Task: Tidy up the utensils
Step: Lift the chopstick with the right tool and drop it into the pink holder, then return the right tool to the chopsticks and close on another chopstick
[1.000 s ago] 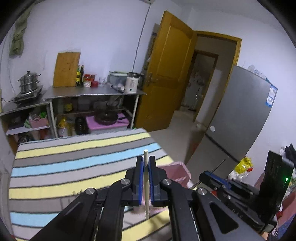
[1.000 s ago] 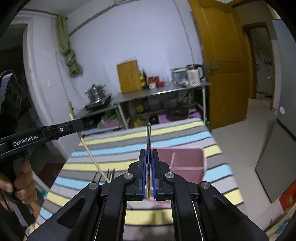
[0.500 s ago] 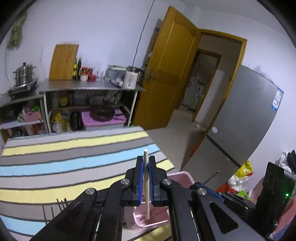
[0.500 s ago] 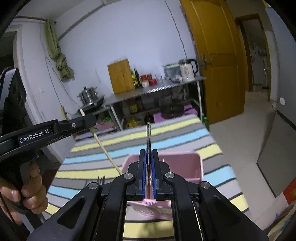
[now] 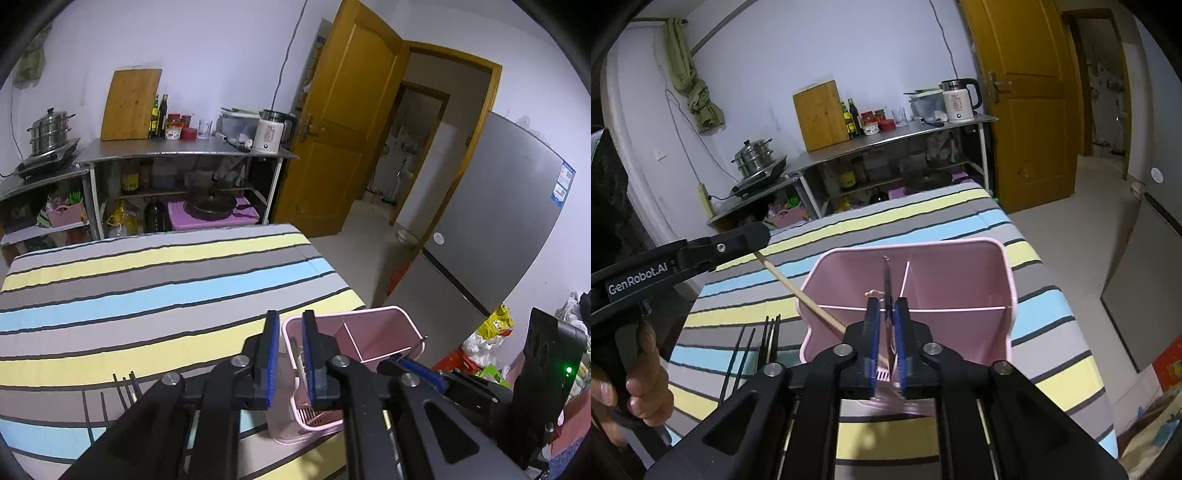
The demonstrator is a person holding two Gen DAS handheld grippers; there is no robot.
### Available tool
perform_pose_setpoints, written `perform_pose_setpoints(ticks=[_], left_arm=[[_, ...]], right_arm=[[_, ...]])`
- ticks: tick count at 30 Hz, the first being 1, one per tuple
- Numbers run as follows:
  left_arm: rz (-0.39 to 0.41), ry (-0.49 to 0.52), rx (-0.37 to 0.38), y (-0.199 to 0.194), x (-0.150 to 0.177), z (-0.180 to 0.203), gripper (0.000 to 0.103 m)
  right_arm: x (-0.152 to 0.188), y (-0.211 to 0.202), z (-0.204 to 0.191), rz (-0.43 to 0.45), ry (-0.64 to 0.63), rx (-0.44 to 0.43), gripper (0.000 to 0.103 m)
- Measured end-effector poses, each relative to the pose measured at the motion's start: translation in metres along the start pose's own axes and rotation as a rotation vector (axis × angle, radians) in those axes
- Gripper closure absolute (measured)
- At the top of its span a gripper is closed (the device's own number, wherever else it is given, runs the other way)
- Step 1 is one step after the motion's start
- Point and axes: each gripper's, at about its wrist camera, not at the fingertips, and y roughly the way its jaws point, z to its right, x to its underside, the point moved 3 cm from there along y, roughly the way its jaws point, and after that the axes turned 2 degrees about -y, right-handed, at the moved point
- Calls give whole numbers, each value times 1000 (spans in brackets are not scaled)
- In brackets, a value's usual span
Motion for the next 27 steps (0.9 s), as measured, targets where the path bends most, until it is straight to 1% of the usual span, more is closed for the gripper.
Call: perform_pose_setpoints(ticks=[1, 4, 6, 11, 13, 15, 20, 22, 27], left_arm=[[6, -1, 1, -4, -1, 1, 84], [37, 2, 1, -23, -1, -1, 80], [61, 10, -6, -37, 2, -2, 79], [105, 11, -30, -77, 12, -7, 77], [120, 5, -46, -92, 21, -13, 68], [134, 7, -73, -106, 32, -19, 64], [140, -16, -111, -136, 65, -38, 64], [141, -27, -129, -143, 76, -45, 64], [118, -68, -179, -158, 112, -69, 64]], right_arm=[[0, -2, 0, 4, 2, 1, 88], [0, -12, 0, 21, 9, 2, 84], [-1, -19, 2, 35, 13, 7, 80], [4, -44, 1, 75, 28, 0, 80], [7, -55, -2, 93, 25, -7, 80], [10, -62, -7, 106, 20, -18, 80], [24, -75, -24, 112, -13, -49, 80], [31, -77, -34, 102, -30, -66, 80], [49, -75, -53, 69, -60, -108, 80]])
